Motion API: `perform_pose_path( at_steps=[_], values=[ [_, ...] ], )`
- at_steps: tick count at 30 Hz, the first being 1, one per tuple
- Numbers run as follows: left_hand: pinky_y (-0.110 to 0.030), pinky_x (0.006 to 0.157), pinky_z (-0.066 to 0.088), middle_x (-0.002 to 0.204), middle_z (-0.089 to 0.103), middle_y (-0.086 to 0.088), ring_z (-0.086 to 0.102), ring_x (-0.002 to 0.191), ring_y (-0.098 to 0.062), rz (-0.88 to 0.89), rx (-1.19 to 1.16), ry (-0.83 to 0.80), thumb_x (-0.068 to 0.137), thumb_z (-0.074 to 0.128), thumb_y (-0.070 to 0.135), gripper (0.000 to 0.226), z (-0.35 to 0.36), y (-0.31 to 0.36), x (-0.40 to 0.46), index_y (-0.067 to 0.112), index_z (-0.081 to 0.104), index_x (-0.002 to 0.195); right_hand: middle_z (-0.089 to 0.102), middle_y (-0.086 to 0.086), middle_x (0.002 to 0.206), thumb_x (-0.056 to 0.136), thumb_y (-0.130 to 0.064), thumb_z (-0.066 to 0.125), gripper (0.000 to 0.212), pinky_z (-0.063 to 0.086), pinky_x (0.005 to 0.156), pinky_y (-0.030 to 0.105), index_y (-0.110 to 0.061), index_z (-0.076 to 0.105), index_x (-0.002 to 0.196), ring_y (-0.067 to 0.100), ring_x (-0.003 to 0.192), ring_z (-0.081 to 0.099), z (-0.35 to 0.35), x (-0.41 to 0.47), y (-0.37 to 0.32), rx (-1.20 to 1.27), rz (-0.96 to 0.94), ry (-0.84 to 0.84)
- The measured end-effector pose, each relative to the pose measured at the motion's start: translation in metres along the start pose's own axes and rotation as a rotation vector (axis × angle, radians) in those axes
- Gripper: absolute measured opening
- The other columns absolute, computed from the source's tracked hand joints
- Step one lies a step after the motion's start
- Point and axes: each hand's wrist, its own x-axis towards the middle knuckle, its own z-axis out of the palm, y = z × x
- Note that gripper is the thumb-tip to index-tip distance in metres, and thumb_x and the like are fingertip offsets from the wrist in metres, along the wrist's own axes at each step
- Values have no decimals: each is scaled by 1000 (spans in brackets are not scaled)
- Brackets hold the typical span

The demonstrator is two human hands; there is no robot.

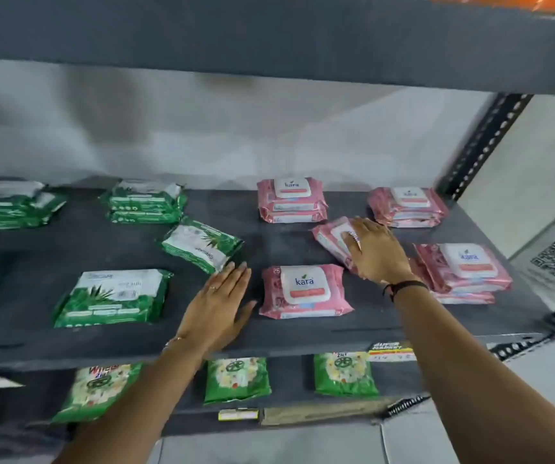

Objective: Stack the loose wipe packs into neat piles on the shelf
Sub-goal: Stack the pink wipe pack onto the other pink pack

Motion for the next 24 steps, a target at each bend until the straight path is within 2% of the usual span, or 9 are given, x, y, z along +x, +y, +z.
perform_pose_path(
  at_steps=[2, 4, 6, 9, 13, 17, 21, 24],
  values=[
    [-51, 101, 31, 133, 46, -23, 39, 124, -37, -10, -19, -6, 88, 0, 56, 83, 5, -5, 3, -6, 42, 126, 38, 18, 143, 93, -28, 41, 44, 27, 111, 46, -4, 39, 130, 34, 132, 34, 5, 11, 4, 12, 48, -41],
    [-45, 106, 20, 138, 39, -20, 32, 129, -34, -29, -50, 41, 83, -5, 62, 90, 14, -8, 0, -3, 38, 129, 36, 16, 144, 90, -31, 44, 47, 28, 109, 48, -5, 39, 129, 34, 131, 34, 9, 16, 5, 20, 92, -119],
    [-43, 107, 15, 140, 37, -20, 30, 130, -34, -51, -102, 54, 81, -4, 65, 93, 21, -7, -2, -3, 37, 130, 32, 15, 146, 87, -34, 48, 52, 29, 108, 50, -9, 35, 131, 35, 132, 32, 15, 23, 8, 43, 126, -170],
    [-50, 103, 19, 137, 41, -21, 37, 125, -37, -93, -127, 49, 84, 2, 63, 88, 24, -2, -5, -3, 42, 127, 21, 16, 150, 82, -40, 54, 64, 26, 109, 55, -19, 27, 136, 38, 135, 24, 21, 29, 14, 30, 154, -213],
    [-52, 100, 24, 135, 44, -21, 42, 122, -36, -100, -106, 33, 88, 5, 59, 83, 25, -2, -5, -4, 44, 125, 37, 18, 138, 77, -38, 61, 69, 36, 98, 55, -21, 27, 135, 45, 121, 39, 26, 32, 18, 28, 174, -151],
    [-45, 103, 19, 139, 40, -17, 37, 127, -32, -92, -111, 14, 86, 4, 61, 84, 27, -3, -4, -1, 41, 128, 42, 20, 132, 75, -31, 63, 68, 36, 96, 58, -24, 27, 133, 47, 116, 42, 21, 33, 16, 71, 170, -99],
    [-44, 104, 20, 139, 41, -16, 37, 127, -31, -99, -109, 9, 86, 4, 61, 83, 27, -5, -3, 1, 41, 129, 45, 16, 132, 74, -28, 65, 70, 35, 97, 59, -25, 28, 133, 43, 115, 45, 6, 25, 11, 98, 52, -14],
    [-46, 103, 20, 137, 43, -17, 40, 125, -31, -101, -106, 7, 88, 10, 60, 79, 28, -5, -2, 0, 42, 128, 52, 13, 126, 69, -32, 69, 71, 42, 94, 55, -20, 35, 130, 34, 110, 51, -13, 13, -2, 225, -166, 33]
  ],
)
